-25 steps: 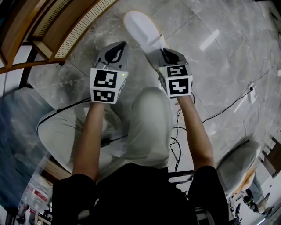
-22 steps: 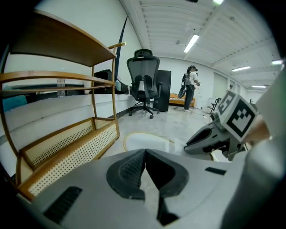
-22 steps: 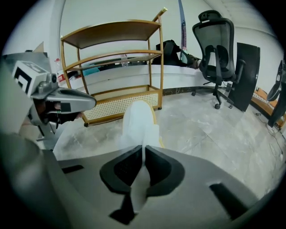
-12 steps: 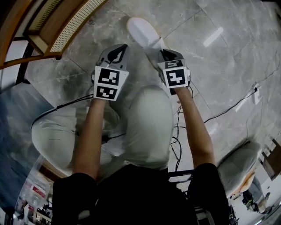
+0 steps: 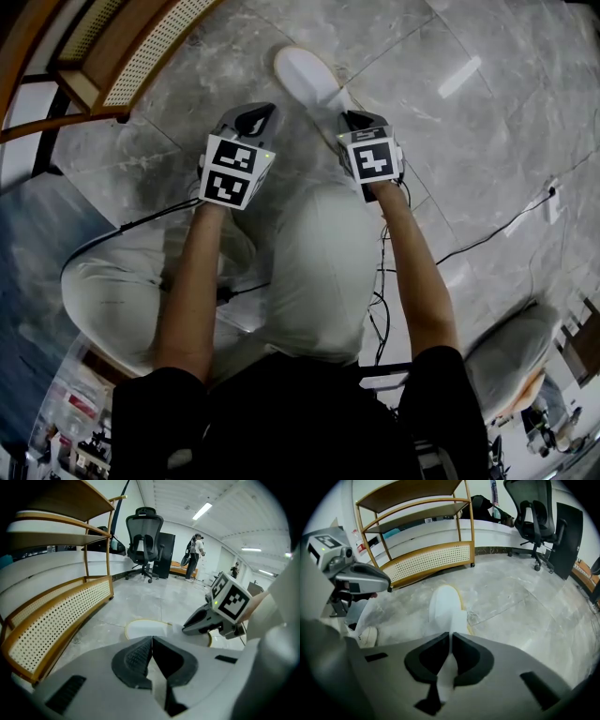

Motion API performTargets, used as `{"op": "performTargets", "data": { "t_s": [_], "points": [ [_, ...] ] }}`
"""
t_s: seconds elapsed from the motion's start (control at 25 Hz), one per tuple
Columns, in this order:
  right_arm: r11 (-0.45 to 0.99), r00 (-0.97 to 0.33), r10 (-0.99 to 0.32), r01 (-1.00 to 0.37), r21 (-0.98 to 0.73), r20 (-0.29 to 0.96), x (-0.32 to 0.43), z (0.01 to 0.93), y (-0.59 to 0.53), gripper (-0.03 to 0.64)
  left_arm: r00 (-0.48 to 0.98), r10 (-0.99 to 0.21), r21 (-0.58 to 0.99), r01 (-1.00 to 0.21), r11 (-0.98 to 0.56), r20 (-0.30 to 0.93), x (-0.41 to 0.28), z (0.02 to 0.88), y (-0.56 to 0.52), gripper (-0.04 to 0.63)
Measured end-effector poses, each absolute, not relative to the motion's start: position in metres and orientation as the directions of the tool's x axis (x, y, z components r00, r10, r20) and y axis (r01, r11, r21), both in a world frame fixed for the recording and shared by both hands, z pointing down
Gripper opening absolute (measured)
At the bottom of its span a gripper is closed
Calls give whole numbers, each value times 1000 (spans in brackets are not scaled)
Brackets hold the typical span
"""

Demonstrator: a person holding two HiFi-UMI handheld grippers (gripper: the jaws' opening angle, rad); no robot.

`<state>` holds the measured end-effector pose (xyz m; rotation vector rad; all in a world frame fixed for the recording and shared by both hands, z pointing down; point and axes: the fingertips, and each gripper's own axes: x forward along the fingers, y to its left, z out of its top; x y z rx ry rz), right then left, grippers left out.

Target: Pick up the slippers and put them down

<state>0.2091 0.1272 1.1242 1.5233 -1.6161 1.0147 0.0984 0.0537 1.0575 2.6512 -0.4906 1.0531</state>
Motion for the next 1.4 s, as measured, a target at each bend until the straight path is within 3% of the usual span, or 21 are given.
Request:
{"op": "performTargets", "data": {
  "t_s": [0.56, 1.4],
  "points": [
    [-41, -133, -401, -986, -163, 906, 206, 1165, 141, 29, 642, -203, 94, -397, -913, 739, 93, 1081, 56, 5],
    [11, -97, -334, -995, -98, 938, 200, 1170, 146, 69, 666, -193, 97, -373, -923, 720, 102, 1075, 49, 5]
  ]
}}
